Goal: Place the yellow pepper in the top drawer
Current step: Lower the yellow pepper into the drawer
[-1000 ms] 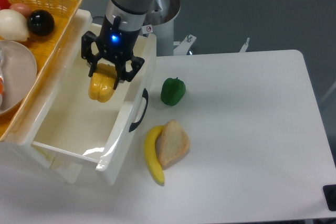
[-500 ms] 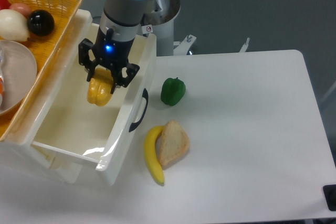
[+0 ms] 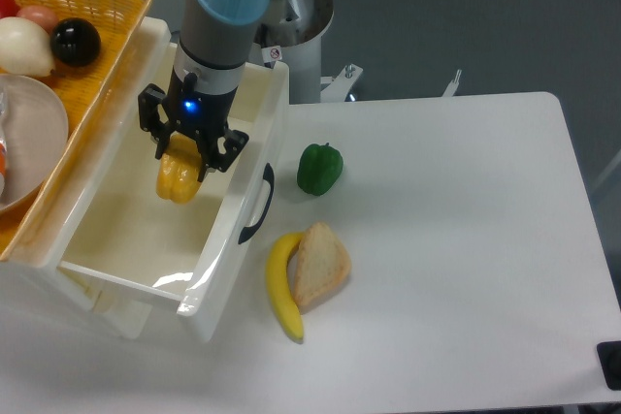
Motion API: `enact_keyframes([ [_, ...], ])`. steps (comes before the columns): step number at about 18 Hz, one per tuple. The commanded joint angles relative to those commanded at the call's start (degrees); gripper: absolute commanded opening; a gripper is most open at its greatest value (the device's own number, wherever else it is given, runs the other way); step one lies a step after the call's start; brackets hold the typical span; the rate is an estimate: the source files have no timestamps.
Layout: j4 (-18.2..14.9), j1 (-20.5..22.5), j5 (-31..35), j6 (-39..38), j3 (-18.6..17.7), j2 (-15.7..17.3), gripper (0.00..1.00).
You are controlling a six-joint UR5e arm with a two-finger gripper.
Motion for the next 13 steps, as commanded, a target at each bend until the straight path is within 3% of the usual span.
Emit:
enact_keyframes([
  [5, 0.26, -1.06, 1.06, 0.18, 0.09, -0.62, 0.46],
  [13, 1.23, -1.23, 1.15, 0.09, 0.09, -0.62, 0.48],
])
